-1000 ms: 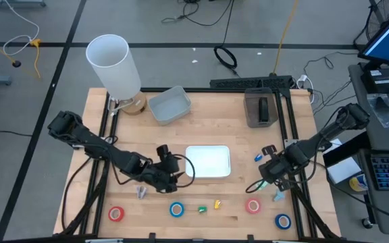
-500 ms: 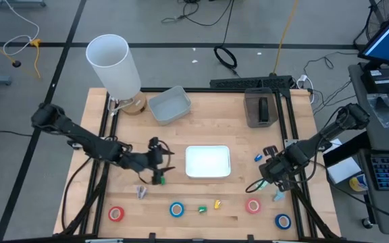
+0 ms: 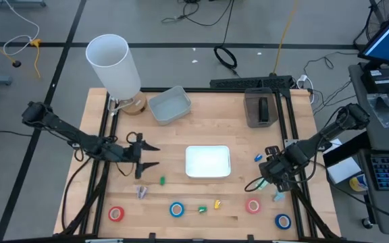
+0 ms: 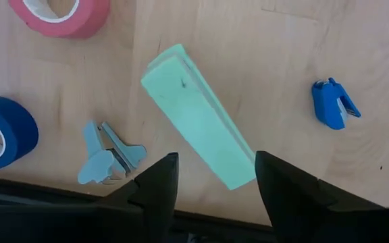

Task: Pick and place Stapler, Stapler remover, tape
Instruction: Put the light green stapler into the black bin

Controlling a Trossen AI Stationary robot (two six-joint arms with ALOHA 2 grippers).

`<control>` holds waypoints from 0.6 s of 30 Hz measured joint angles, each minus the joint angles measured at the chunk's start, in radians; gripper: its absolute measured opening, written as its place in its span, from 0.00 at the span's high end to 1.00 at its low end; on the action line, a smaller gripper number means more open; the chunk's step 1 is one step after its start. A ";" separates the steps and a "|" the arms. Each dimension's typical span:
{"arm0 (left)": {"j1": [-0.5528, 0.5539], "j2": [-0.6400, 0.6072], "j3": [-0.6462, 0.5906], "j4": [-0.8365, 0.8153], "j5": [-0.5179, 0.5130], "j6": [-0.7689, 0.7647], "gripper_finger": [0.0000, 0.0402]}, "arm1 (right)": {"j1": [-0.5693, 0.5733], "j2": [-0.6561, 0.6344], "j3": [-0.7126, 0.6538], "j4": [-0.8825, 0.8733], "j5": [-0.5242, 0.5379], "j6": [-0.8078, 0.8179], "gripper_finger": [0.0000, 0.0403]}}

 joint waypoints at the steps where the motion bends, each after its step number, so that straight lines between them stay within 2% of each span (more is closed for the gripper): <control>1: 0.001 -0.023 -0.029 0.017 0.011 0.000 0.33 | 0.000 0.000 0.000 -0.001 0.000 0.006 0.52; 8: 0.039 -0.125 -0.179 0.139 0.107 -0.001 0.33 | 0.000 0.000 0.000 -0.005 -0.026 0.028 0.52; 13: 0.116 -0.137 -0.185 0.112 0.127 0.000 0.33 | 0.000 0.000 0.000 -0.046 -0.026 0.048 0.52; 18: 0.266 -0.135 -0.185 0.106 0.284 0.026 0.33 | 0.000 0.000 0.000 -0.076 -0.026 0.050 0.52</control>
